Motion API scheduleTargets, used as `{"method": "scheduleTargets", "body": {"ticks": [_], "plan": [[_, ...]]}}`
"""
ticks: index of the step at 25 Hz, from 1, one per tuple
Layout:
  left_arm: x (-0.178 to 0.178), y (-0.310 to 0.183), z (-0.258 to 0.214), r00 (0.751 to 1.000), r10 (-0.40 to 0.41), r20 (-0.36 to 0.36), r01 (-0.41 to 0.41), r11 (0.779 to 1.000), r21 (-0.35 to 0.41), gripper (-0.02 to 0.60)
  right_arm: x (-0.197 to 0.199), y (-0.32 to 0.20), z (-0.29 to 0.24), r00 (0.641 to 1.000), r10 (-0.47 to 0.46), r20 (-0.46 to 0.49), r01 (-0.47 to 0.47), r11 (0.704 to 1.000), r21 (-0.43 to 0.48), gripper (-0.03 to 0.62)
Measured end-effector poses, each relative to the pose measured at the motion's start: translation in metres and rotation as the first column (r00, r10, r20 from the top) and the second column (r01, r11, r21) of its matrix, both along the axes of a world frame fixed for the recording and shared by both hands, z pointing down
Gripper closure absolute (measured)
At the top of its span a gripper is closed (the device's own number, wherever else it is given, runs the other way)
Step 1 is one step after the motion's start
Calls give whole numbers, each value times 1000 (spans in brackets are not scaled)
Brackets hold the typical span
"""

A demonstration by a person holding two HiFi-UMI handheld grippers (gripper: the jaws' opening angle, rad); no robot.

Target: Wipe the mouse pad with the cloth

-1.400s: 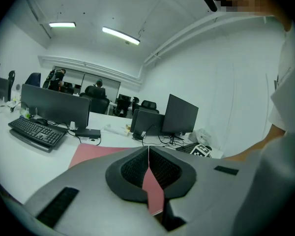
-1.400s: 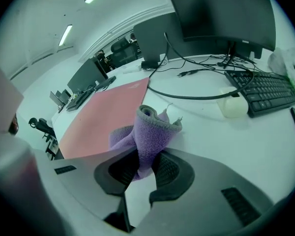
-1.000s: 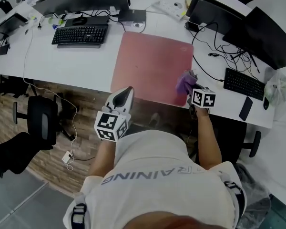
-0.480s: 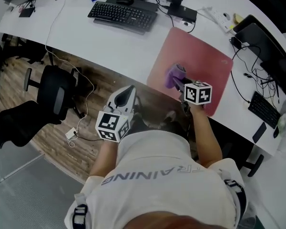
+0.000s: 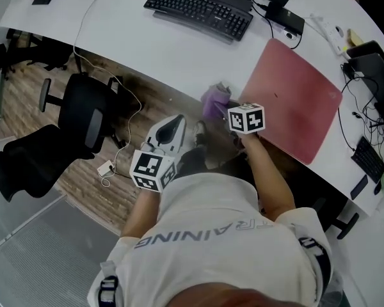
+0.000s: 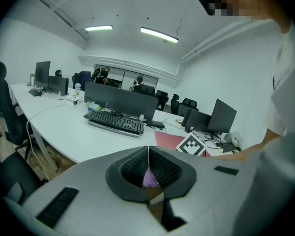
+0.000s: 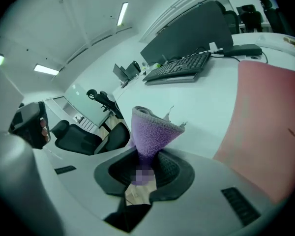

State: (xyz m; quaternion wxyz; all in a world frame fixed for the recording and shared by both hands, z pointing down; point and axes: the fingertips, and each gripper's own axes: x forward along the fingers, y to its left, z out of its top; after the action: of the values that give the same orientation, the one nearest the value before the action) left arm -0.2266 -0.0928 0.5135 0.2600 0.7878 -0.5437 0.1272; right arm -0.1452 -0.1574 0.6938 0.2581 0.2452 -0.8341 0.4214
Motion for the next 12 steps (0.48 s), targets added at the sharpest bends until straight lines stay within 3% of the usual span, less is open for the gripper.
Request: {"method": "scheduleTargets", "body": {"ticks": [5, 12], "plan": [[-5, -9, 13, 999, 41, -22, -41, 999, -21, 549, 2, -2, 26, 996, 45, -76, -46, 999, -15, 505], [24, -21, 11, 994, 107, -31, -107, 994, -11, 549, 41, 4, 33, 990, 86, -109, -89, 996, -21, 502]]}}
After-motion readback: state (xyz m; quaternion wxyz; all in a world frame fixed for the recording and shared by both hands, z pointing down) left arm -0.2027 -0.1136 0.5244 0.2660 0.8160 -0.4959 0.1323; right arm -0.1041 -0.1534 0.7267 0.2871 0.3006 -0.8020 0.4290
